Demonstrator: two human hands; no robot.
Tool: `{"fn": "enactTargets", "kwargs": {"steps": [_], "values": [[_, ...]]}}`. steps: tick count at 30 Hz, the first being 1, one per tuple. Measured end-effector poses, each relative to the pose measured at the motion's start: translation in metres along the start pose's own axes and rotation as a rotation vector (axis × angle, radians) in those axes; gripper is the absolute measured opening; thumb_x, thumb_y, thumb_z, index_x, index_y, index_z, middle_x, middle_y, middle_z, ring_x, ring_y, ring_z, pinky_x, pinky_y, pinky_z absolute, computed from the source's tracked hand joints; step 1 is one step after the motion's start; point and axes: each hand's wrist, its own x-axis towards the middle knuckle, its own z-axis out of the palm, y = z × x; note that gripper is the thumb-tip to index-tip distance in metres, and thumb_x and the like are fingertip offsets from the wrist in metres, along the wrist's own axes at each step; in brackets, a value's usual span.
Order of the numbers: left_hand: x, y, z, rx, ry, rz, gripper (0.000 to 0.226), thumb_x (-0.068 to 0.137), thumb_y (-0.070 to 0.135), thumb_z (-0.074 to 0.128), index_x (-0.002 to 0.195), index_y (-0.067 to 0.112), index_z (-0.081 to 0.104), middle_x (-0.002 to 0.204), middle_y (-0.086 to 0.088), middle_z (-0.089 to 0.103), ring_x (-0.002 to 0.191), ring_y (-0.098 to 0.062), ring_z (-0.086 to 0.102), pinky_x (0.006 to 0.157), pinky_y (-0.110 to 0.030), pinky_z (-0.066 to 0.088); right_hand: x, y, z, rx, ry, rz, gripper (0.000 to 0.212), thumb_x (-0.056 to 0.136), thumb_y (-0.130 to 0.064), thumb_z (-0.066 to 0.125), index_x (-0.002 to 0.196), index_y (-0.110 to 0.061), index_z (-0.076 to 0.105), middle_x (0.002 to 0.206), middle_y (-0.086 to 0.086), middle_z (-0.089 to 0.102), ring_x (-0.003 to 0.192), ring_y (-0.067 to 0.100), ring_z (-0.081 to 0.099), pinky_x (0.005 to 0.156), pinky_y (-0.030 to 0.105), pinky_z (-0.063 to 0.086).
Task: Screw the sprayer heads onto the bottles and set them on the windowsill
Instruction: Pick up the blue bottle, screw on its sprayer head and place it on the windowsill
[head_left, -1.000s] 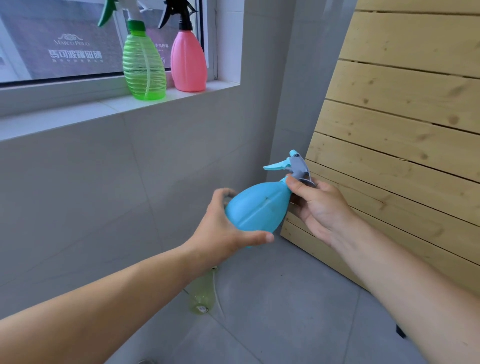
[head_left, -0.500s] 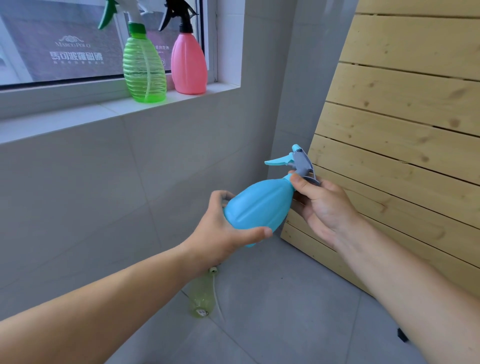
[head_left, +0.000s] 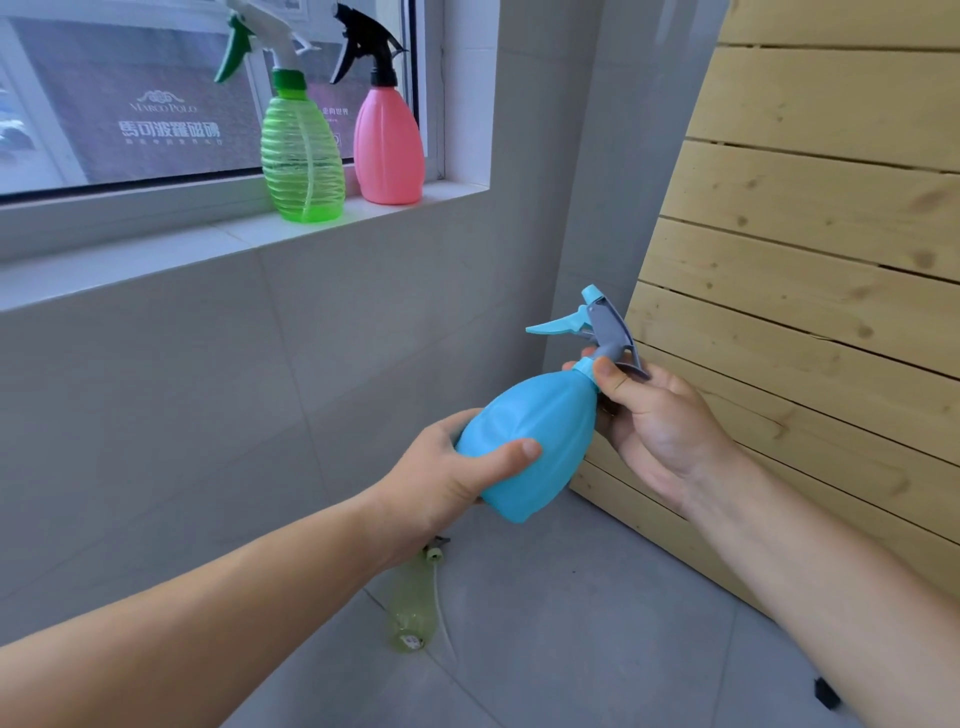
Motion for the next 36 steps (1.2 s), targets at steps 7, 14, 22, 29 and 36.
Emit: {"fn": "enactTargets", "kwargs": {"steps": [7, 14, 22, 29, 36], "values": [[0.001, 0.002, 0.0, 0.109, -0.054, -0.012, 0.051, 0.078, 0.034, 0.083, 0.124, 0.025, 0.065, 0.114, -0.003, 0.077, 0.101, -0.018, 0.076, 0.082, -0.033, 0.063, 0.0, 0.003, -0.004, -0.032, 0.003, 0.041, 0.014, 0.09, -0.009, 0.06, 0.102, -0.005, 0.066, 0.095, 0.014, 0.073, 0.09, 0.025, 0.069, 0.089, 0.038, 0.054], [-0.005, 0.01, -0.001, -0.051, -0.243, -0.215, 0.052, 0.086, 0.048, 0.064, 0.132, 0.026, 0.064, 0.11, 0.002, 0.077, 0.093, -0.014, 0.074, 0.072, -0.026, 0.058, -0.003, -0.005, -0.005, -0.069, -0.103, 0.098, 0.042, 0.078, -0.02, 0.066, 0.118, -0.007, 0.064, 0.11, 0.013, 0.075, 0.091, 0.019, 0.073, 0.075, 0.031, 0.058], [-0.002, 0.014, -0.014, -0.001, -0.058, -0.061, 0.056, 0.077, 0.036, 0.081, 0.129, 0.025, 0.061, 0.12, -0.007, 0.075, 0.106, -0.024, 0.075, 0.092, -0.041, 0.06, -0.013, -0.002, 0.013, -0.277, -0.041, 0.018, 0.025, 0.093, -0.021, 0.06, 0.115, -0.009, 0.063, 0.103, 0.008, 0.073, 0.083, 0.016, 0.07, 0.069, 0.033, 0.056], [-0.016, 0.05, -0.034, -0.038, 0.192, 0.239, 0.061, 0.084, 0.029, 0.076, 0.138, 0.027, 0.049, 0.123, -0.009, 0.071, 0.101, -0.02, 0.075, 0.078, -0.026, 0.06, -0.026, -0.006, 0.069, -0.491, -0.264, -0.095, 0.038, 0.093, -0.026, 0.062, 0.129, -0.035, 0.055, 0.106, -0.001, 0.076, 0.101, 0.018, 0.072, 0.079, 0.049, 0.061], [-0.035, 0.105, -0.09, 0.093, 0.351, 0.316, 0.042, 0.1, 0.041, 0.056, 0.14, 0.029, 0.052, 0.125, -0.002, 0.072, 0.114, -0.017, 0.071, 0.105, -0.038, 0.052, 0.006, -0.016, 0.148, -0.488, -0.407, -0.189, 0.052, 0.094, -0.02, 0.062, 0.141, -0.037, 0.047, 0.117, 0.006, 0.072, 0.1, 0.017, 0.073, 0.087, 0.045, 0.059]]}}
